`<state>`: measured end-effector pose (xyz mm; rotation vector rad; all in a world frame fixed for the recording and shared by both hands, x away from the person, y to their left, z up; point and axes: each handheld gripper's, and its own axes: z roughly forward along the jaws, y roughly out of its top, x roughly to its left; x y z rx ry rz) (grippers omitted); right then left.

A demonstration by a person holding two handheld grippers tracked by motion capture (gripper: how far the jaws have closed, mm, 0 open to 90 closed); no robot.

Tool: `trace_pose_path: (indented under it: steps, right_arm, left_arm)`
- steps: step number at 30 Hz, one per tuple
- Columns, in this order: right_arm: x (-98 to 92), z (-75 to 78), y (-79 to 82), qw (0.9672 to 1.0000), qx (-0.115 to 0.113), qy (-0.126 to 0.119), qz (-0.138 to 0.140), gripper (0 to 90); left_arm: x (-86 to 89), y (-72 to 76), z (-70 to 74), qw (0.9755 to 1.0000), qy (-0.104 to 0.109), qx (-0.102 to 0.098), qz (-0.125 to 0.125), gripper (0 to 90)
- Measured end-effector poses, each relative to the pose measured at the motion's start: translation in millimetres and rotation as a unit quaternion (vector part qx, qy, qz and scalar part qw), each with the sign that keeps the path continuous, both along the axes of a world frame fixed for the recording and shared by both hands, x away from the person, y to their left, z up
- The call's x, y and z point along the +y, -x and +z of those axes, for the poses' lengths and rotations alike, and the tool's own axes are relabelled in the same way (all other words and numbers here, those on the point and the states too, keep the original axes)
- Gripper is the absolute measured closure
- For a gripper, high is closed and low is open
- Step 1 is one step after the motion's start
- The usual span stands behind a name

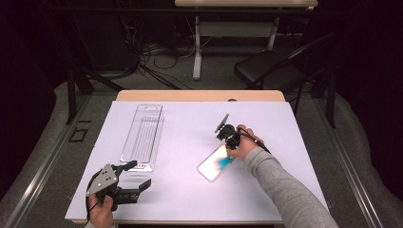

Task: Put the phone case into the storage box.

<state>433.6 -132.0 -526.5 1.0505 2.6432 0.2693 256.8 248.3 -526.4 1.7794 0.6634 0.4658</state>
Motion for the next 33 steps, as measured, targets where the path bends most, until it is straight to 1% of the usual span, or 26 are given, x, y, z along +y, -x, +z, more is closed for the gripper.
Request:
trace_pose_path:
  steps: [3, 4, 5, 7, 8, 10, 12, 13, 18, 20, 22, 23, 24, 25, 27, 28, 29, 30, 33]
  right_arm:
    - [0.0, 1.4, -0.2, 1.0000, 0.005, 0.007, 0.001, 88.7]
    - [0.2, -2.8, 0.6, 0.9998, -0.011, -0.017, -0.004, 88.7]
    - [0.2, -4.2, 0.8, 0.9995, -0.017, -0.025, -0.005, 88.7]
    - [0.5, -2.8, 0.8, 0.9998, -0.010, -0.017, -0.006, 88.7]
    - [0.3, 0.0, 0.0, 1.0000, 0.000, -0.001, -0.001, 88.7]
    - [0.2, 0.1, 0.1, 1.0000, 0.000, -0.001, -0.001, 88.7]
    - [-0.2, 1.0, -0.2, 1.0000, 0.004, 0.003, 0.000, 88.7]
    - [-0.2, 0.1, -0.1, 1.0000, 0.000, -0.004, -0.001, 88.8]
    - [-1.1, 0.9, -0.5, 1.0000, 0.003, -0.004, 0.000, 88.8]
    - [-1.7, 1.4, -0.8, 1.0000, 0.008, -0.004, 0.001, 88.8]
    - [-2.1, 1.7, -0.5, 0.9999, 0.007, -0.007, 0.000, 88.9]
    - [-1.7, 2.6, 0.5, 0.9998, 0.014, -0.008, -0.010, 88.9]
    - [-2.3, 3.2, -0.1, 0.9999, 0.014, -0.008, -0.005, 88.9]
    - [-2.1, 3.7, 0.4, 0.9998, 0.016, -0.009, -0.009, 88.9]
    - [-2.6, 4.7, 0.4, 0.9998, 0.015, -0.007, -0.005, 88.9]
    - [-2.8, 4.3, 0.7, 0.9998, 0.010, -0.015, -0.004, 88.9]
    - [-3.0, 5.6, 0.9, 0.9998, 0.014, -0.013, -0.004, 88.9]
    - [-3.0, 5.5, 1.2, 0.9998, 0.010, -0.017, -0.004, 88.9]
    - [-3.5, 8.3, 2.0, 0.9998, 0.010, -0.018, -0.002, 88.9]
  left_arm:
    - [-0.1, 0.0, 0.0, 1.0000, 0.000, 0.000, 0.000, 15.5]
    - [-0.2, 0.0, -0.1, 1.0000, 0.001, 0.000, -0.001, 15.5]
    - [-0.2, 0.0, 0.0, 1.0000, 0.001, 0.000, -0.001, 15.5]
    - [-0.1, 0.1, 0.0, 1.0000, 0.000, 0.000, 0.000, 15.4]
    - [0.0, 0.1, 0.0, 1.0000, 0.000, 0.000, 0.000, 15.5]
    - [0.0, 0.1, 0.1, 1.0000, 0.000, 0.000, 0.000, 15.4]
    - [-0.1, 0.0, -0.1, 1.0000, 0.001, 0.000, -0.001, 15.5]
    - [-0.1, 0.0, -0.1, 1.0000, 0.000, 0.000, -0.001, 15.5]
    - [0.0, 0.0, -0.1, 1.0000, -0.001, 0.000, 0.000, 15.5]
    - [0.0, 0.0, 0.0, 1.0000, 0.000, 0.000, 0.000, 15.5]
    - [-0.1, 0.0, -0.1, 1.0000, 0.000, 0.000, 0.000, 15.5]
    - [-0.1, -0.1, -0.1, 1.0000, 0.000, 0.000, -0.001, 15.5]
    - [-0.1, 0.0, -0.1, 1.0000, 0.000, 0.000, 0.000, 15.5]
    - [-0.1, 0.0, 0.0, 1.0000, 0.000, 0.000, 0.000, 15.5]
    - [-0.1, 0.1, 0.0, 1.0000, 0.000, 0.000, 0.000, 15.5]
    - [-0.2, 0.0, -0.1, 1.0000, 0.001, 0.000, -0.001, 15.5]
    - [-0.3, -0.1, -0.1, 1.0000, 0.000, 0.000, -0.001, 15.5]
    - [-0.4, -0.1, -0.1, 1.0000, 0.001, 0.000, -0.001, 15.5]
    - [-0.6, -0.2, -0.3, 1.0000, 0.000, 0.001, -0.001, 15.5]
